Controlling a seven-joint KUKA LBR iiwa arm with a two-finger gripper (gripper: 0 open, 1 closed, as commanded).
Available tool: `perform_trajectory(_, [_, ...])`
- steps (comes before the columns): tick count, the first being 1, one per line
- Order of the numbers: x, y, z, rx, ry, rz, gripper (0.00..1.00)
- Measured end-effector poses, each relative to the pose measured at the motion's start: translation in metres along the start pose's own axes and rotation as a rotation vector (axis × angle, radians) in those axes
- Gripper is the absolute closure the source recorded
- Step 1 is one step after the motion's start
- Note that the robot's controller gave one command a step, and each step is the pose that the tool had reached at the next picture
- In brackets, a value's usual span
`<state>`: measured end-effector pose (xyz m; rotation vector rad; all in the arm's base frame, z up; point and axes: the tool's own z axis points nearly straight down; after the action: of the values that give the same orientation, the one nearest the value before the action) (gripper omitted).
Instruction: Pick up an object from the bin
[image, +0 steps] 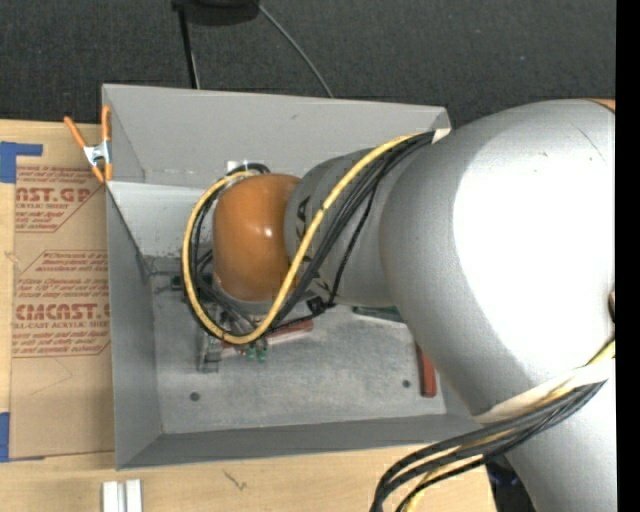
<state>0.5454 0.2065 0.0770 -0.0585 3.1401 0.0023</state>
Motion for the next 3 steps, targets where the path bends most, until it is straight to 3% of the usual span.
perform_trajectory(1, [0.000,0.000,0.000,0.000,0.000,0.000,1.00])
perform_trajectory(2, [-0.036,-0.082,-0.056,0.004,-0.006,-0.466,0.00])
perform_trajectory(3, [-0.034,-0.078,-0.054,0.001,-0.001,-0.470,0.00])
